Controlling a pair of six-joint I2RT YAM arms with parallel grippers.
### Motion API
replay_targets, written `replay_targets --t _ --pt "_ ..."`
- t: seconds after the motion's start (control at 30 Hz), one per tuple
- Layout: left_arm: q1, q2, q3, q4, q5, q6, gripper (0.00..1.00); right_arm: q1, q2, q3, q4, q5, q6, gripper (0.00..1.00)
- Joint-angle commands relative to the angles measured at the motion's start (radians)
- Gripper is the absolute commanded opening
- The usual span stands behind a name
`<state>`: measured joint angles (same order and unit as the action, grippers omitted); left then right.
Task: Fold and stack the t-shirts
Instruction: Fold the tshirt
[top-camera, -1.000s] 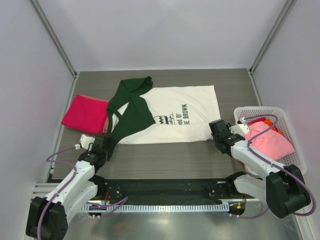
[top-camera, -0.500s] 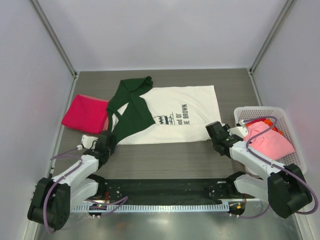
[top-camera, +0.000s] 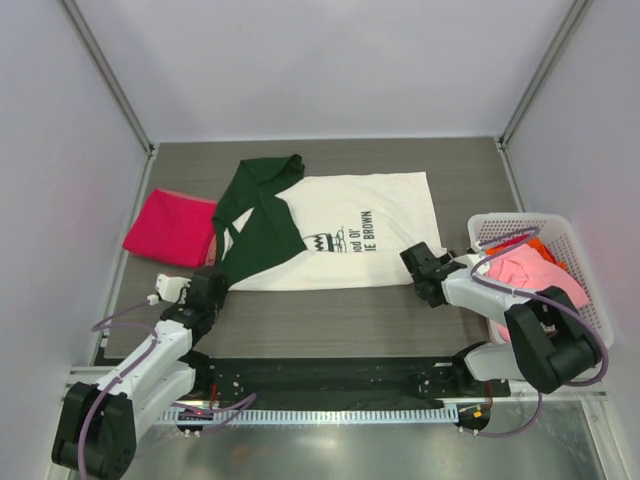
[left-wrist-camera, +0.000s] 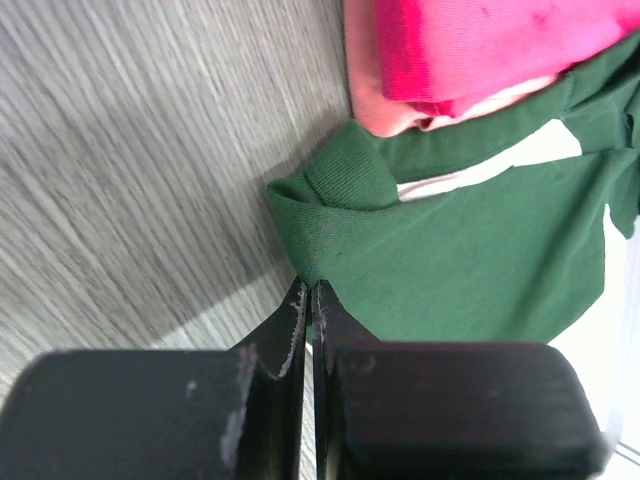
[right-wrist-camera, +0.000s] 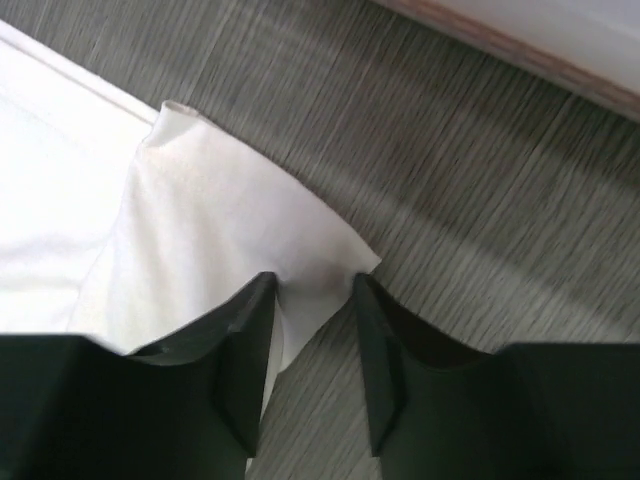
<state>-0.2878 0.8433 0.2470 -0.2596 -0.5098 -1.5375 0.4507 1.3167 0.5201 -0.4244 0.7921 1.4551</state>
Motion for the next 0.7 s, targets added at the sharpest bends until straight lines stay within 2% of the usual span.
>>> replay_targets --t 0.0,0.03,0.07,0.13,0.17,0.27,0.5,0.67 --pt "0.006 0.011 0.018 -0.043 -0.088 0.022 0.00 0.003 0.047 0.012 0.013 0.099 0.063 0.43" --pt "0.006 0.014 0.021 -0.044 -0.090 0.028 0.00 0.002 0.050 0.009 0.015 0.105 0.065 0.34" --pt "0.009 0.019 0.031 -0.047 -0.091 0.031 0.00 -0.001 0.050 0.001 0.015 0.116 0.071 0.18" --pt "0.015 0.023 0.037 -0.053 -0.095 0.048 0.00 -0.006 0.046 -0.006 0.013 0.131 0.068 0.04" --pt "0.016 0.023 0.040 -0.053 -0.098 0.053 0.00 -0.007 0.033 -0.011 0.009 0.140 0.061 0.01" --pt "0.016 0.022 0.044 -0.056 -0.098 0.071 0.00 -0.007 0.001 -0.012 -0.019 0.159 0.048 0.01" --pt "0.015 0.028 0.109 -0.102 -0.084 0.140 0.00 -0.007 -0.089 0.053 -0.097 0.187 -0.102 0.01" --pt "0.016 0.063 0.270 -0.167 -0.090 0.200 0.00 -0.007 -0.139 0.167 -0.102 0.211 -0.272 0.01"
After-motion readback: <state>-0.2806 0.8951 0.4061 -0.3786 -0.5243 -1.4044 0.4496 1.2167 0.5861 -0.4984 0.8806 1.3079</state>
